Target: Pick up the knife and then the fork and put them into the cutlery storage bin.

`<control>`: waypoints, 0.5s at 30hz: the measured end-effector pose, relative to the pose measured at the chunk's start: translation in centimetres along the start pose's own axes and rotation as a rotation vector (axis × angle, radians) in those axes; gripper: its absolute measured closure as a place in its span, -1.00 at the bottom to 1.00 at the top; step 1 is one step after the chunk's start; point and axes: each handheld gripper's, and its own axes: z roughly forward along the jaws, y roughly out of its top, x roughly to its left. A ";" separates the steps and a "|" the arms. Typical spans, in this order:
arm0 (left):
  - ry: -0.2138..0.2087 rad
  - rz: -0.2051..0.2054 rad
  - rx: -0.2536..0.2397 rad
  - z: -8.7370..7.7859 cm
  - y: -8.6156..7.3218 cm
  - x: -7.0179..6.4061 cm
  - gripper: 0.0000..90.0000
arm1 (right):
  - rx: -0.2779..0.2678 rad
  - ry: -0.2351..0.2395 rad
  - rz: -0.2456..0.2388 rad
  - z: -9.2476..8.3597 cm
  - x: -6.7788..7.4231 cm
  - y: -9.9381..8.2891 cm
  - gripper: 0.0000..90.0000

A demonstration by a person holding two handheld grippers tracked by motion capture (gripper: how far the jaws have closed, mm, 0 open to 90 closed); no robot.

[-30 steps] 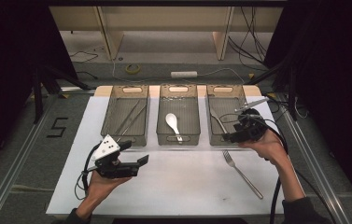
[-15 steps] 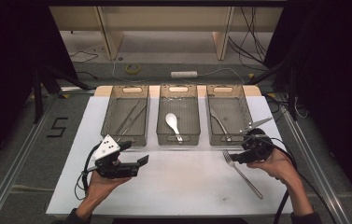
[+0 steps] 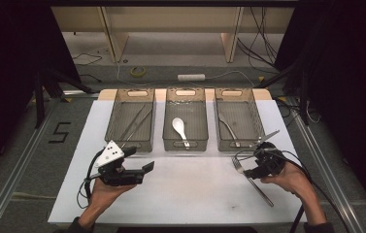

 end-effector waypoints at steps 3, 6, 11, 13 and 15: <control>0.001 0.001 0.003 0.0 0.0 0.0 -0.67 | 0.020 -0.006 -0.004 0.2 0.0 -0.2 -0.19; 0.001 0.003 0.001 0.0 0.0 0.0 -0.67 | 0.031 -0.017 -0.006 0.4 0.0 -0.4 -0.13; 0.002 0.003 0.001 0.0 0.0 0.0 -0.67 | 0.060 -0.013 -0.026 0.9 0.0 -0.8 0.13; 0.003 0.002 0.003 0.0 0.0 0.0 -0.67 | 0.072 -0.013 -0.032 1.1 0.1 -0.9 0.21; 0.002 0.003 0.001 0.0 0.0 0.0 -0.67 | 0.083 -0.016 -0.040 1.3 0.2 -1.0 0.29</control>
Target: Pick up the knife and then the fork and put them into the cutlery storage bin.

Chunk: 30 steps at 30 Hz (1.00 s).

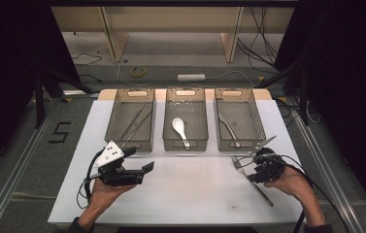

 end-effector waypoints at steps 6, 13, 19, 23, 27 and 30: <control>0.001 0.002 0.000 0.0 0.0 0.0 -0.67 | 0.024 0.018 -0.012 0.5 0.1 -0.2 0.36; 0.001 0.001 0.002 0.0 0.0 0.0 -0.67 | 0.058 0.027 -0.024 1.1 0.4 -0.3 0.51; 0.001 0.001 0.001 0.0 0.0 0.0 -0.67 | 0.082 0.026 -0.037 1.4 0.4 -0.4 0.64; 0.002 0.001 0.001 0.0 0.0 0.0 -0.67 | 0.091 0.028 -0.034 1.6 0.5 -0.5 0.66; 0.002 0.000 0.001 0.0 -0.1 -0.1 -0.67 | 0.093 0.033 -0.042 1.6 0.5 -0.4 0.72; 0.001 0.000 0.003 0.0 -0.1 -0.1 -0.67 | 0.097 0.029 -0.045 1.7 0.5 -0.4 0.75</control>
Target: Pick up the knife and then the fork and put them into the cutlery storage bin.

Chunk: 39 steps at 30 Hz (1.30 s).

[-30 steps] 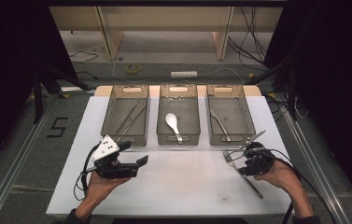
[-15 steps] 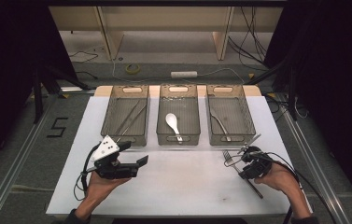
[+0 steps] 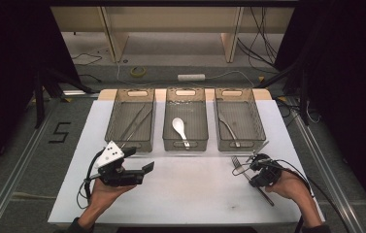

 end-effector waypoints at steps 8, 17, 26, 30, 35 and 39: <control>0.000 0.000 0.000 0.0 0.0 0.0 -0.67 | 0.008 -0.005 0.005 0.1 0.1 0.1 0.79; 0.001 0.000 0.000 0.0 0.0 0.0 -0.67 | 0.006 0.004 -0.005 0.1 -0.2 0.1 0.87; 0.003 0.002 -0.001 0.0 0.0 0.1 -0.67 | 0.022 -0.035 -0.073 -0.1 0.5 0.3 0.88; 0.003 -0.001 -0.001 0.0 0.0 0.0 -0.67 | 0.009 -0.038 -0.091 -0.4 0.6 0.3 0.89; 0.005 0.002 0.000 -0.1 0.0 0.1 -0.67 | -0.036 -0.041 -0.099 -1.5 0.8 0.4 0.89; 0.006 0.002 -0.001 -0.1 0.0 0.0 -0.67 | -0.077 -0.032 -0.095 -2.3 0.8 0.4 0.89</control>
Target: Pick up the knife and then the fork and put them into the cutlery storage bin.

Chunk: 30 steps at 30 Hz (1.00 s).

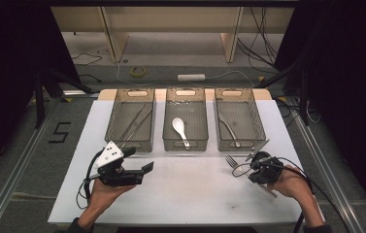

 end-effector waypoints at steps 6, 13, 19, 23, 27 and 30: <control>0.000 -0.004 -0.004 -0.1 0.0 0.1 -0.67 | -0.062 0.008 0.022 -0.8 -0.4 -0.2 0.89; 0.003 -0.003 -0.003 0.0 0.0 0.0 -0.67 | -0.162 0.027 0.055 -2.1 -1.1 -0.2 0.89; 0.004 -0.004 -0.005 0.0 -0.1 0.1 -0.67 | -0.236 0.034 0.082 -3.4 -2.0 -0.1 0.89; 0.006 -0.003 -0.007 0.0 -0.1 0.1 -0.67 | -0.277 0.037 0.104 -4.2 -2.8 0.2 0.89; 0.006 -0.004 -0.009 0.0 -0.1 0.1 -0.67 | -0.308 0.039 0.122 -4.6 -3.7 0.7 0.89; 0.007 -0.005 -0.012 0.0 -0.1 0.1 -0.67 | -0.337 0.045 0.144 -4.8 -4.3 1.2 0.89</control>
